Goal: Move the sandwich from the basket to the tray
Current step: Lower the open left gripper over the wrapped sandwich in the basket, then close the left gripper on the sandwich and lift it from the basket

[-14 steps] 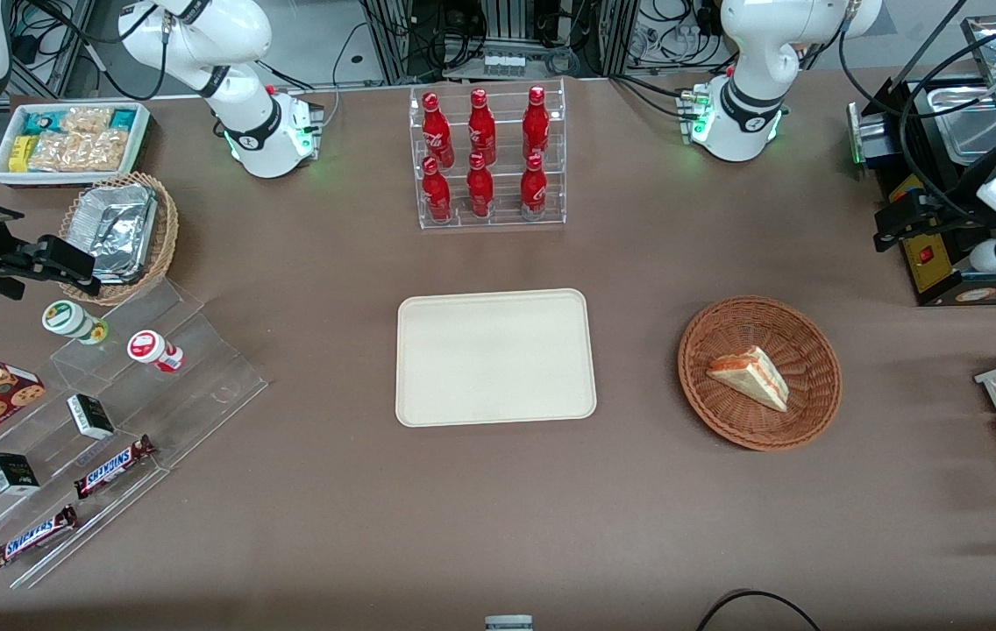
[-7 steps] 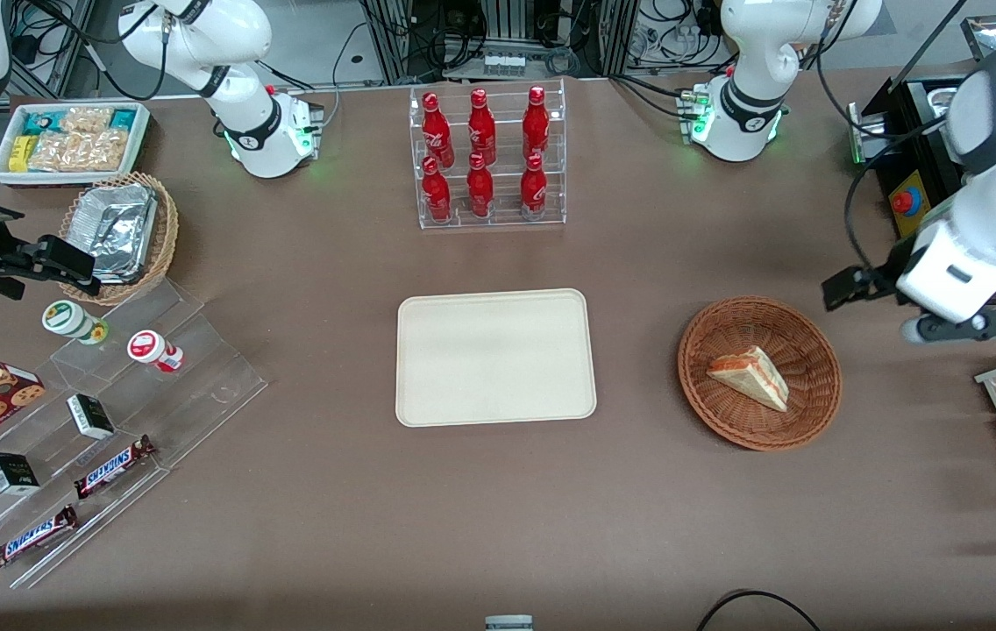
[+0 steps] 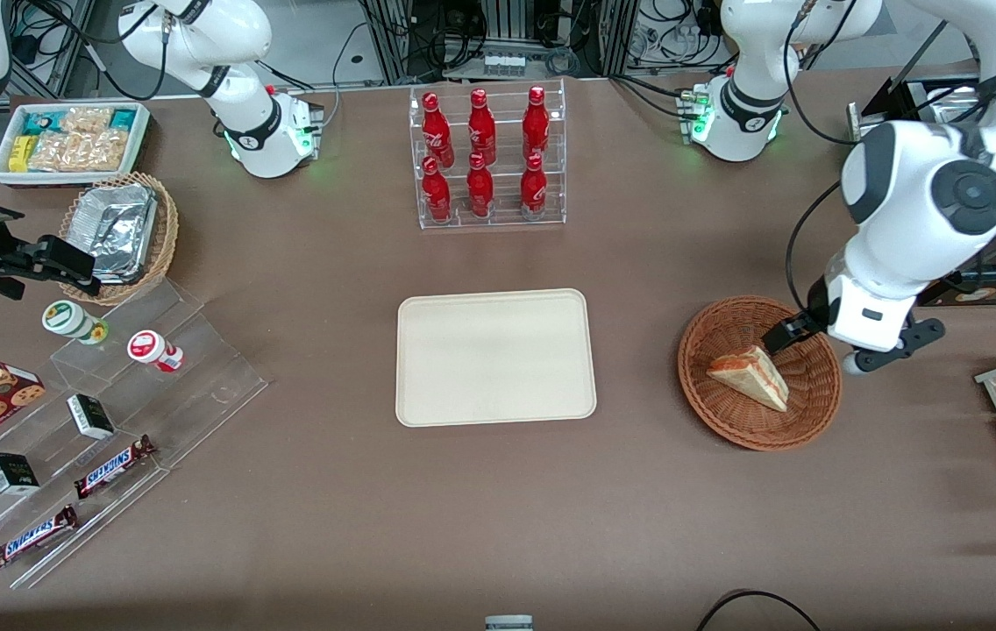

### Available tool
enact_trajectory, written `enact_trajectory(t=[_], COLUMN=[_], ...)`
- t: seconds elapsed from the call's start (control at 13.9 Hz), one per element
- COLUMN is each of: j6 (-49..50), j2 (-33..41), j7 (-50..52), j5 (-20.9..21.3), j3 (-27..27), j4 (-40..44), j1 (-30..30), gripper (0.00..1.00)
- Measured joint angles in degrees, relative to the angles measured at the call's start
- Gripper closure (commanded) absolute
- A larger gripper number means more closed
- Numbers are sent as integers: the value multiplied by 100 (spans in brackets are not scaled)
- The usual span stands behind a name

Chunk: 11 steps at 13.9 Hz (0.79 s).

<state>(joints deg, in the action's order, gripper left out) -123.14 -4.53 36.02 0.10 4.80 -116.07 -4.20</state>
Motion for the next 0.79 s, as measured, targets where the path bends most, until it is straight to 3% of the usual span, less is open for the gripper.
enact_trajectory(t=[0.36,0.79], j6=[-1312,-1725], j2=[-47,-452], j7=[1428,1952], j5=[0,0], j3=[-3,-3], j4=[-824,-983], j1=[1,1], gripper=[0,0])
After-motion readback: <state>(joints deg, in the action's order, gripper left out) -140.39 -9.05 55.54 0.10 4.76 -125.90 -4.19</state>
